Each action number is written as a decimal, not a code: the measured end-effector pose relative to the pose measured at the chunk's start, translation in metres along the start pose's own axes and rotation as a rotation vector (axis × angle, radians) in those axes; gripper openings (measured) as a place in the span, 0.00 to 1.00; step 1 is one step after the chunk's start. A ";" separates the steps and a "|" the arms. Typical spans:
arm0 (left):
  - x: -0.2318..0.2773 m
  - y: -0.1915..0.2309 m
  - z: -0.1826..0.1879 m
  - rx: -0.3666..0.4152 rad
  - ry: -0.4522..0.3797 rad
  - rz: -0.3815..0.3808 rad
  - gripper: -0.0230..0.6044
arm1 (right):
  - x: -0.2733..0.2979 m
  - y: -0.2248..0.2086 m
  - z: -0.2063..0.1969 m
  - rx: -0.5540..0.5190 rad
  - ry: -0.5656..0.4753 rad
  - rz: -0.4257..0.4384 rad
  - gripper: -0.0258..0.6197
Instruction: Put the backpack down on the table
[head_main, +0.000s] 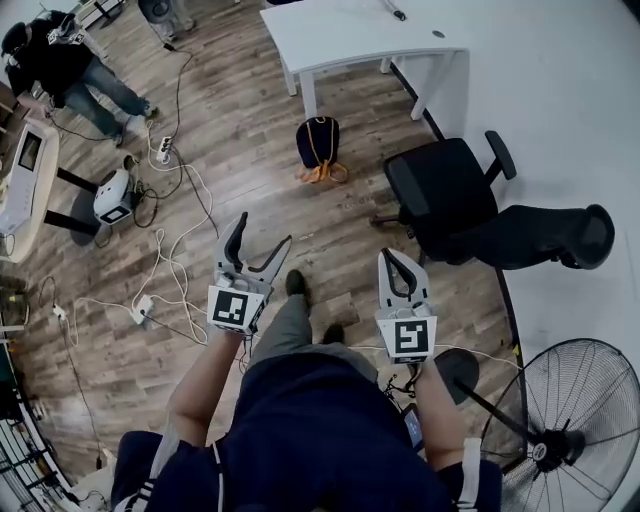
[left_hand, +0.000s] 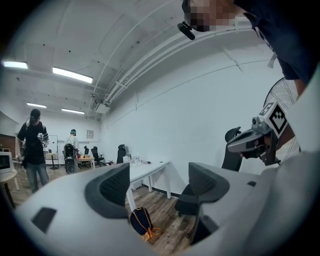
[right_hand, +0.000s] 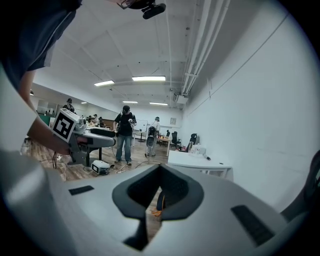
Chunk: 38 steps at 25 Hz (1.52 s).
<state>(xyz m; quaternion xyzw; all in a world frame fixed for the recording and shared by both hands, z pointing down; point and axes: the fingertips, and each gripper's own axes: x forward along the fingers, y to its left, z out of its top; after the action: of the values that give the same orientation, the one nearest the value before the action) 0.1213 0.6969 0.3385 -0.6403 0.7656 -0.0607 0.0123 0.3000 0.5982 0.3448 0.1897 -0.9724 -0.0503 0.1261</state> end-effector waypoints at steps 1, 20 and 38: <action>0.012 0.006 -0.003 0.007 0.006 -0.005 0.61 | 0.009 -0.005 -0.002 0.000 0.007 -0.003 0.04; 0.311 0.151 -0.061 0.094 -0.007 -0.221 0.61 | 0.297 -0.133 -0.002 0.048 0.132 -0.113 0.04; 0.574 0.160 -0.290 0.107 0.310 -0.244 0.61 | 0.498 -0.271 -0.115 0.114 0.239 0.057 0.04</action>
<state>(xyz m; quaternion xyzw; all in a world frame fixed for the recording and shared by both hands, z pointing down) -0.1668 0.1829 0.6430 -0.7099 0.6706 -0.2001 -0.0794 -0.0190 0.1527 0.5286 0.1733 -0.9568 0.0314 0.2315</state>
